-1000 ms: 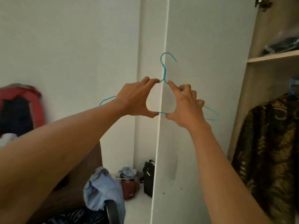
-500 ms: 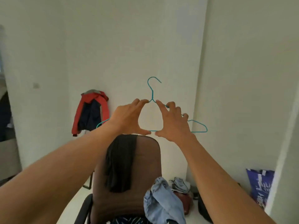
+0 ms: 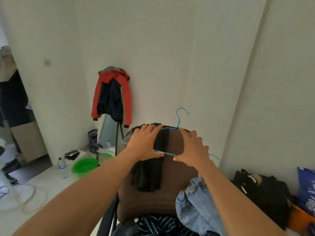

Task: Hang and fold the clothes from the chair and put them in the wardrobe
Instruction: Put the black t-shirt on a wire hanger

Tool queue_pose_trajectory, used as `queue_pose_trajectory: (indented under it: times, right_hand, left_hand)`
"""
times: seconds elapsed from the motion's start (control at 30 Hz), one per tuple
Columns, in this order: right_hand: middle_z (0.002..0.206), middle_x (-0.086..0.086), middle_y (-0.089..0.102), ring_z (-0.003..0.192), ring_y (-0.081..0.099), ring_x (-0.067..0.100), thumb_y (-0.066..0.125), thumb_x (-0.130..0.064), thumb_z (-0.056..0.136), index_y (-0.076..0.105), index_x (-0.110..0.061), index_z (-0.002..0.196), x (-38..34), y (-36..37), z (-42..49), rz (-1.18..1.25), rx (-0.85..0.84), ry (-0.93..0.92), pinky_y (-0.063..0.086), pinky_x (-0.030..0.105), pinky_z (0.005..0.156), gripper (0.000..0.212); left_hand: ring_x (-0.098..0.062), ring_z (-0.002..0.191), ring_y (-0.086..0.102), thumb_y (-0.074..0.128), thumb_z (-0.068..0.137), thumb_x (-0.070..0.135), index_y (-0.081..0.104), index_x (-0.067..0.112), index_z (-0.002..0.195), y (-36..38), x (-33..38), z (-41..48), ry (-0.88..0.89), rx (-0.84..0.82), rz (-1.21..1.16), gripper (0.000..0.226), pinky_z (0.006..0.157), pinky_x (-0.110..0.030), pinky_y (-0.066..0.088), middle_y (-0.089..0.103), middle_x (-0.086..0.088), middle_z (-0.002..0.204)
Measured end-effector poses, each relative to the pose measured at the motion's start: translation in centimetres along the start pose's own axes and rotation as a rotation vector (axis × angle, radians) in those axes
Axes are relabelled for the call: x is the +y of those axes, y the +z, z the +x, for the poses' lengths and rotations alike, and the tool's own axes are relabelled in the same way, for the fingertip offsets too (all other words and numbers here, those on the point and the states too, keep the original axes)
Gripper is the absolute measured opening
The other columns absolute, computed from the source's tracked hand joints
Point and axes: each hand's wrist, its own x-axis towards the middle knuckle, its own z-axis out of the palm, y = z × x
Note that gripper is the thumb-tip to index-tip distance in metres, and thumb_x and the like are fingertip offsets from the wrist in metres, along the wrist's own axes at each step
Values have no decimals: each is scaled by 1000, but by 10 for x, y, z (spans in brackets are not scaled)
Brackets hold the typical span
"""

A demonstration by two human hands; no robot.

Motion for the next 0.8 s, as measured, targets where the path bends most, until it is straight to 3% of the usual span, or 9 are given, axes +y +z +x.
queue_pose_trajectory:
  times: [0.17,0.3,0.6,0.7,0.8]
  right_hand:
    - [146,8,25,131,38,38,86,-54,62,7,-34,154,35,19,53,-20,-35,210,43,63,95,124]
    - [147,8,22,132,36,37,86,-56,61,6,-33,154,62,27,110,25,-44,316,44,63,94,125]
    - [145,10,26,128,41,38,87,-59,57,7,-32,153,95,73,213,74,-57,219,47,57,91,127]
    - [144,10,27,126,42,38,86,-59,58,6,-31,154,94,88,231,80,-65,185,48,57,91,127]
    - [143,10,27,125,43,37,86,-59,59,6,-32,153,89,99,241,89,-72,145,48,57,91,126]
  left_hand:
    - [-27,136,36,58,78,71,27,21,150,45,-19,25,-167,69,-37,93,111,-50,36,37,-3,149]
    - [-31,137,35,62,81,64,25,20,151,82,-26,63,-310,-43,-83,91,110,-53,37,36,-5,150]
    - [-42,150,2,80,81,40,1,45,156,162,-50,157,-503,-334,-253,109,106,-76,21,-1,-2,165]
    - [-42,146,12,76,84,44,11,44,155,179,-58,166,-504,-370,-167,96,104,-72,28,13,-4,162]
    - [-40,138,25,74,86,38,29,36,150,186,-61,171,-473,-298,-125,78,103,-64,35,33,-8,152]
